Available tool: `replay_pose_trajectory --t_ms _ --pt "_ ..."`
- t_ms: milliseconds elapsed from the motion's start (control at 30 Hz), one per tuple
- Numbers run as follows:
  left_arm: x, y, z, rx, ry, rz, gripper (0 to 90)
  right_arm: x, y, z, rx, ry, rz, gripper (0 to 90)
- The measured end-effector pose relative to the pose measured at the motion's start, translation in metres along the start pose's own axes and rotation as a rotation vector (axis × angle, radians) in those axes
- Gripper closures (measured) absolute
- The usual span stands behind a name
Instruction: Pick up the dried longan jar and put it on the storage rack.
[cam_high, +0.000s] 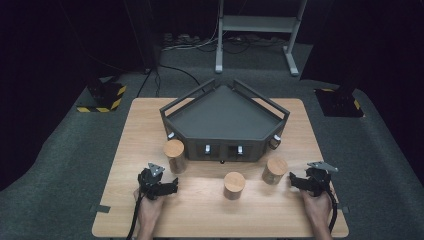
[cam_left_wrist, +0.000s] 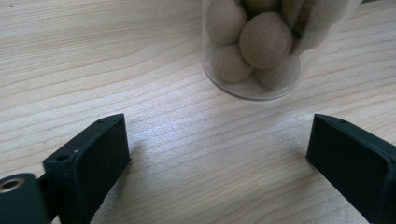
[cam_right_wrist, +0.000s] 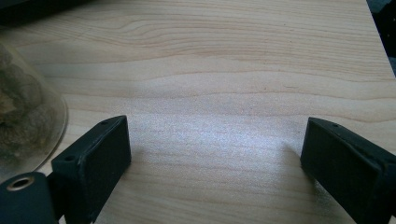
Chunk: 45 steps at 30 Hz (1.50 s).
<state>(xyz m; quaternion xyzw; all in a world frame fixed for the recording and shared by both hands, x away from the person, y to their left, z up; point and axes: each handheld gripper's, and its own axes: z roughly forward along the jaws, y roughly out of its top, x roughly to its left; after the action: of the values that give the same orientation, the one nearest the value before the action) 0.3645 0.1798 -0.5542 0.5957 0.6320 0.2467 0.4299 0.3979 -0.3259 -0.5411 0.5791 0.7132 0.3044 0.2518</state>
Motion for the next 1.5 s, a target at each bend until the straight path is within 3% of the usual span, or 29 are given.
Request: replay_pose_trajectory --t_ms 733,1500 --pt "0.0 -0.001 -0.001 0.014 -0.012 0.012 0.7 0.0 0.0 0.0 -0.001 0.0 -0.002 8.4" --pt "-0.008 0.01 -0.008 -0.012 -0.067 -0.036 2.0 0.0 0.0 0.0 0.0 0.0 -0.002 8.5"
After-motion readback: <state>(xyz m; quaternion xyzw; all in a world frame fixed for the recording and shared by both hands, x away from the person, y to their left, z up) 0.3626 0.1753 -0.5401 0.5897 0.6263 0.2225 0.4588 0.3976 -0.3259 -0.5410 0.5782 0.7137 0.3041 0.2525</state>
